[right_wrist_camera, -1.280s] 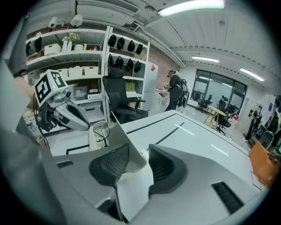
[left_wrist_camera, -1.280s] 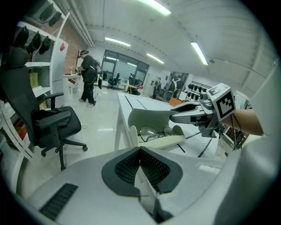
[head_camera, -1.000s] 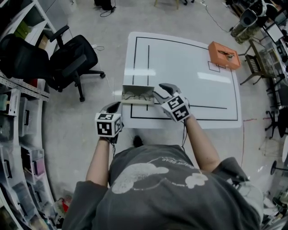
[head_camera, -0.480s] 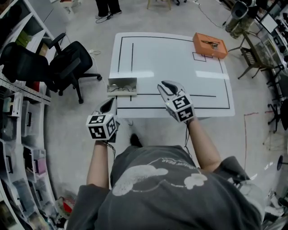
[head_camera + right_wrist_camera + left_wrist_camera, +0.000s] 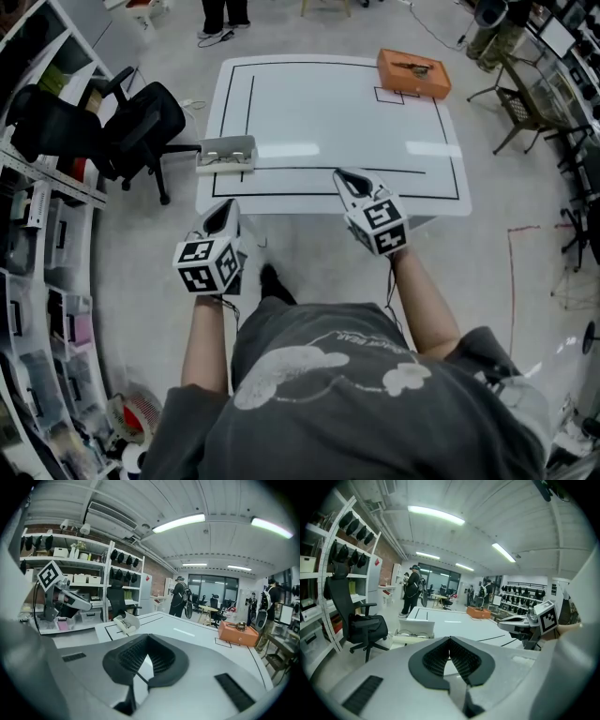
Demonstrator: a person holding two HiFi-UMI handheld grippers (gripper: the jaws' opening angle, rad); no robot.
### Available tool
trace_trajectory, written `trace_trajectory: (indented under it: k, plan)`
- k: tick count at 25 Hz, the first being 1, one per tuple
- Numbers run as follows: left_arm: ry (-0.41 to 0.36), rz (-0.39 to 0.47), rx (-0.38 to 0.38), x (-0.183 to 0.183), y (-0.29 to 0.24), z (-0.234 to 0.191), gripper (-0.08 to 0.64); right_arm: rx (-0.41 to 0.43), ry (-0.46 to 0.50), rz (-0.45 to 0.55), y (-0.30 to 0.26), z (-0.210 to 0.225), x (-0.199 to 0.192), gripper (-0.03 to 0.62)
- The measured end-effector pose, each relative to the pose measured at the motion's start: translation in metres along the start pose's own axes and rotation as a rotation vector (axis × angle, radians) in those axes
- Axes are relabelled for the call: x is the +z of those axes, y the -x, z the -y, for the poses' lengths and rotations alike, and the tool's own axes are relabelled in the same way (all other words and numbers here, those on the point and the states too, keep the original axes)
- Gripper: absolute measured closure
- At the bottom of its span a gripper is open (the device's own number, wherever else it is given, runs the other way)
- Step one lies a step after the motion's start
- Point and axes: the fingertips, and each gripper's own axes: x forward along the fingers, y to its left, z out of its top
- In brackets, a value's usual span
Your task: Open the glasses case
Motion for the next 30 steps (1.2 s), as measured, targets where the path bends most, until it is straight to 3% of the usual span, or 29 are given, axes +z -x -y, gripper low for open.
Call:
trace_trajectory:
  k: [8, 16, 23, 30]
  plan:
    - [0.022, 0.04, 0.094, -0.026, 0.056, 0.053, 0.557, 0.04, -0.06, 0.01, 0.069, -0.002, -0.041, 0.592]
    - [0.046, 0.026, 0.158, -0.049, 0.081, 0.07, 0.557, 0.078, -0.095, -0.01, 0.092, -0.011, -0.074, 0.592]
    - [0.048, 0.029, 0.149, -0.053, 0.073, 0.074, 0.557, 0.055, -0.105, -0.03, 0.094, -0.001, -0.081, 0.592]
    - [0.077, 0.011, 0.09, -0.072, 0.08, 0.082, 0.557, 0.008, -0.121, -0.067, 0.111, -0.012, -0.096, 0.592]
